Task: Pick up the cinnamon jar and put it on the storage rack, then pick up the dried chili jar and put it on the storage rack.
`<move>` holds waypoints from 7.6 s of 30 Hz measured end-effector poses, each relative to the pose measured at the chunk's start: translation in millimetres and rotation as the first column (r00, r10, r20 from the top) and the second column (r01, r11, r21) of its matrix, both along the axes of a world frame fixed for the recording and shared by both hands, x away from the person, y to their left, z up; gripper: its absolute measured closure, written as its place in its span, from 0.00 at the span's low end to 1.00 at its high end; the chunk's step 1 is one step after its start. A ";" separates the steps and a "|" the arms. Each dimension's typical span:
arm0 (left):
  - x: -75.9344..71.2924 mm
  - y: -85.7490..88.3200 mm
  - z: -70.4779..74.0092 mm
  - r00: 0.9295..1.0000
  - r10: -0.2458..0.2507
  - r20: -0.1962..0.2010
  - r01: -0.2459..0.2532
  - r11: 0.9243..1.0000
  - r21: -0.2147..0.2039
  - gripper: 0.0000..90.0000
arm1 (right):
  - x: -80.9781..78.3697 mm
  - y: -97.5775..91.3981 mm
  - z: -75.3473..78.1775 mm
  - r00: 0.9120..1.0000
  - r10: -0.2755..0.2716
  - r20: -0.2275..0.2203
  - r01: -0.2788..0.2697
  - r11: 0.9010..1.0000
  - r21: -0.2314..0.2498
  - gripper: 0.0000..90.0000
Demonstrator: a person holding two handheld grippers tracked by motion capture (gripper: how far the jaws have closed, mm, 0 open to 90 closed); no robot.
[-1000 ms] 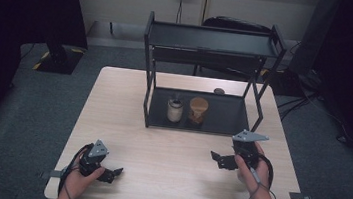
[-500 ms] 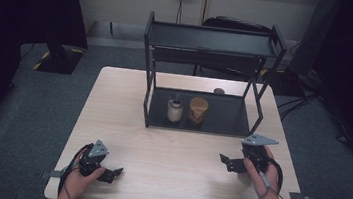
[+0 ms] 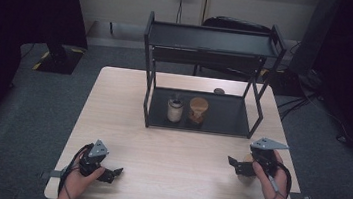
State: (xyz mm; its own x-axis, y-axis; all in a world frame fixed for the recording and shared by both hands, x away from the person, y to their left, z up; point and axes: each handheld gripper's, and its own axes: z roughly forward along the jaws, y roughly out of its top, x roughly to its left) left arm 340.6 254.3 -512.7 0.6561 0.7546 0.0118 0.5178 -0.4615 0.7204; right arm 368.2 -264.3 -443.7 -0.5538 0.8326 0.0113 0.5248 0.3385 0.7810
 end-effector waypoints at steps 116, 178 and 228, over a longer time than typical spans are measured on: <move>0.0 0.0 0.0 1.000 0.000 0.000 0.000 1.000 0.000 0.00 | -24.4 -39.3 -58.9 0.998 -0.061 0.019 0.060 0.995 0.080 0.18; 0.0 0.0 0.0 1.000 0.000 0.000 0.000 1.000 0.000 0.00 | 13.2 -10.7 -36.7 0.999 0.006 0.044 -0.008 0.999 0.039 0.28; 0.0 0.0 0.0 1.000 0.000 0.000 0.000 1.000 0.000 0.00 | 60.4 26.7 -26.5 0.999 0.031 0.043 -0.031 0.999 0.012 0.28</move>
